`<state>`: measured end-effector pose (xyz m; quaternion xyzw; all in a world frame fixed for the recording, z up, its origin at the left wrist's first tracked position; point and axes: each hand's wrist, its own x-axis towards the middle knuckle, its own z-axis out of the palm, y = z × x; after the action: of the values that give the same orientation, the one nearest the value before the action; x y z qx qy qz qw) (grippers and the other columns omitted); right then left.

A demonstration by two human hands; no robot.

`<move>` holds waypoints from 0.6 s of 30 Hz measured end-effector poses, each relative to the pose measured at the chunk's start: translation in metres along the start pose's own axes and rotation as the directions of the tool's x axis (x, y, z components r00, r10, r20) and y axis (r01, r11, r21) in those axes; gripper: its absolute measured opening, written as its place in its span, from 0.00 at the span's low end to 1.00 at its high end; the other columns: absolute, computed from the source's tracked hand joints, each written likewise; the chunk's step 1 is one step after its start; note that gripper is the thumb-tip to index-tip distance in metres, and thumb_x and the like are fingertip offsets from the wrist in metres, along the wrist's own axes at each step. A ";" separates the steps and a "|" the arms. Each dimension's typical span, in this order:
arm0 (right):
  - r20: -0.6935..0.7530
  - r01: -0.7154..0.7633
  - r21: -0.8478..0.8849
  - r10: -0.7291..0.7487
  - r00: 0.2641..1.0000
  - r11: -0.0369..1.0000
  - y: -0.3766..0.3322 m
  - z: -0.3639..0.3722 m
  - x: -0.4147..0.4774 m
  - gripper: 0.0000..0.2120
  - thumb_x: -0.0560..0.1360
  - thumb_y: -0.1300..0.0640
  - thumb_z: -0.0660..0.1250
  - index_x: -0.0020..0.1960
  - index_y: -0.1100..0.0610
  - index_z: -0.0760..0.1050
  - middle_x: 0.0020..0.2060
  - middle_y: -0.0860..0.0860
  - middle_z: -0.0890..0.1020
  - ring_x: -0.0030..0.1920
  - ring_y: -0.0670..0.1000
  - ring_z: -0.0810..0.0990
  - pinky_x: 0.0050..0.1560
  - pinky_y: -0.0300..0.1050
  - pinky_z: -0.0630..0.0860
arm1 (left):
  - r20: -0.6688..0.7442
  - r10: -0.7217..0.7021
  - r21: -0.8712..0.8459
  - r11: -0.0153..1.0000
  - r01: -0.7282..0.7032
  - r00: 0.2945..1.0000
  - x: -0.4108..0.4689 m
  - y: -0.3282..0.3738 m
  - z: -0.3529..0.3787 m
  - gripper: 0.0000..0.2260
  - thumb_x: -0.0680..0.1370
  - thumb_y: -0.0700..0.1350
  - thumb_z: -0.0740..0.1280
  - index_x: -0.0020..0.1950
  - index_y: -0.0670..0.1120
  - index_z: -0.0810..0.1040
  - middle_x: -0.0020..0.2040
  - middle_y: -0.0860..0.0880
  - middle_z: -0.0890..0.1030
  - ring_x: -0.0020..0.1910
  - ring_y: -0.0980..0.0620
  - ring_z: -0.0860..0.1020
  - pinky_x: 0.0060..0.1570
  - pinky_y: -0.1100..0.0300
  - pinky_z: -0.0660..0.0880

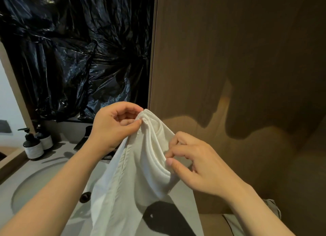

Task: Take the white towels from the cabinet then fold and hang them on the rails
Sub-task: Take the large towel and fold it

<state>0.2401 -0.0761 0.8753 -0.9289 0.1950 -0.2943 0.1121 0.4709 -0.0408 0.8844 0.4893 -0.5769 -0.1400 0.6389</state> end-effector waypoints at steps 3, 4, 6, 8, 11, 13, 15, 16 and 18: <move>-0.033 0.004 0.045 -0.003 0.999 0.999 0.004 0.002 -0.004 0.09 0.76 0.51 0.63 0.42 0.49 0.81 0.50 0.37 0.80 0.52 0.46 0.79 0.47 0.47 0.80 | 0.003 -0.011 0.014 1.000 0.011 1.000 -0.002 -0.002 0.000 0.11 0.70 0.29 0.72 0.48 0.42 0.82 0.43 0.48 0.85 0.41 0.55 0.82 0.43 0.67 0.78; -0.027 -0.017 0.110 0.020 0.999 0.994 0.004 0.002 -0.007 0.09 0.76 0.51 0.64 0.42 0.50 0.81 0.49 0.37 0.81 0.50 0.46 0.81 0.45 0.48 0.80 | 0.003 -0.019 0.023 1.000 0.019 1.000 -0.002 -0.004 0.000 0.11 0.70 0.29 0.72 0.48 0.41 0.82 0.43 0.48 0.85 0.41 0.56 0.82 0.42 0.68 0.78; 0.030 -0.073 0.193 0.069 0.997 0.979 0.004 0.002 -0.012 0.10 0.77 0.50 0.64 0.42 0.50 0.82 0.42 0.38 0.82 0.44 0.49 0.82 0.40 0.51 0.79 | -0.005 -0.041 0.037 0.998 0.041 0.999 -0.001 -0.007 -0.002 0.10 0.71 0.29 0.72 0.49 0.41 0.82 0.41 0.49 0.85 0.39 0.58 0.82 0.41 0.69 0.77; 0.094 -0.109 0.134 0.097 0.991 0.985 0.005 0.001 -0.016 0.09 0.78 0.48 0.63 0.44 0.48 0.81 0.39 0.39 0.81 0.41 0.49 0.81 0.38 0.49 0.78 | -0.026 -0.069 0.043 0.997 0.070 0.997 -0.001 -0.010 -0.003 0.10 0.70 0.30 0.72 0.49 0.41 0.82 0.40 0.50 0.84 0.39 0.58 0.82 0.40 0.69 0.77; 0.127 -0.177 0.069 0.167 0.978 0.982 0.010 -0.002 -0.018 0.06 0.78 0.47 0.63 0.50 0.43 0.79 0.42 0.34 0.79 0.44 0.43 0.79 0.38 0.34 0.76 | -0.013 -0.066 0.074 0.995 0.067 0.998 -0.003 -0.013 -0.002 0.11 0.70 0.30 0.73 0.49 0.42 0.83 0.41 0.49 0.85 0.39 0.57 0.82 0.41 0.68 0.78; 0.144 -0.210 0.010 0.206 0.968 0.978 0.013 -0.004 -0.020 0.08 0.78 0.46 0.63 0.54 0.42 0.79 0.44 0.33 0.79 0.46 0.39 0.78 0.40 0.29 0.74 | -0.015 -0.056 0.082 0.995 0.058 0.998 -0.004 -0.013 -0.001 0.11 0.70 0.30 0.73 0.48 0.43 0.83 0.42 0.49 0.85 0.40 0.57 0.82 0.42 0.68 0.78; 0.160 -0.212 -0.092 0.225 0.961 0.973 0.015 -0.008 -0.023 0.10 0.79 0.46 0.62 0.56 0.42 0.80 0.47 0.34 0.79 0.48 0.39 0.77 0.45 0.28 0.74 | -0.029 -0.058 0.078 0.995 0.060 0.998 -0.003 -0.013 -0.002 0.11 0.70 0.30 0.73 0.49 0.42 0.83 0.42 0.48 0.85 0.40 0.56 0.82 0.43 0.67 0.78; 0.164 -0.211 -0.148 0.234 0.958 0.966 0.016 -0.010 -0.026 0.11 0.79 0.45 0.61 0.56 0.43 0.80 0.47 0.35 0.78 0.49 0.39 0.77 0.48 0.27 0.74 | -0.033 -0.060 0.074 0.995 0.062 0.998 -0.002 -0.013 -0.003 0.11 0.70 0.30 0.73 0.49 0.42 0.83 0.42 0.48 0.85 0.41 0.56 0.82 0.43 0.67 0.78; 0.159 -0.211 -0.240 0.253 0.954 0.948 0.017 -0.017 -0.029 0.12 0.79 0.44 0.59 0.55 0.43 0.80 0.49 0.36 0.78 0.49 0.40 0.77 0.50 0.26 0.72 | -0.023 -0.057 0.075 0.995 0.059 0.998 -0.002 -0.012 -0.005 0.11 0.70 0.30 0.73 0.50 0.41 0.82 0.42 0.48 0.85 0.41 0.56 0.82 0.43 0.67 0.78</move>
<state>0.2034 -0.0808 0.8683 -0.9295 0.3234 -0.1669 0.0605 0.4791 -0.0431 0.8743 0.5311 -0.5604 -0.1315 0.6217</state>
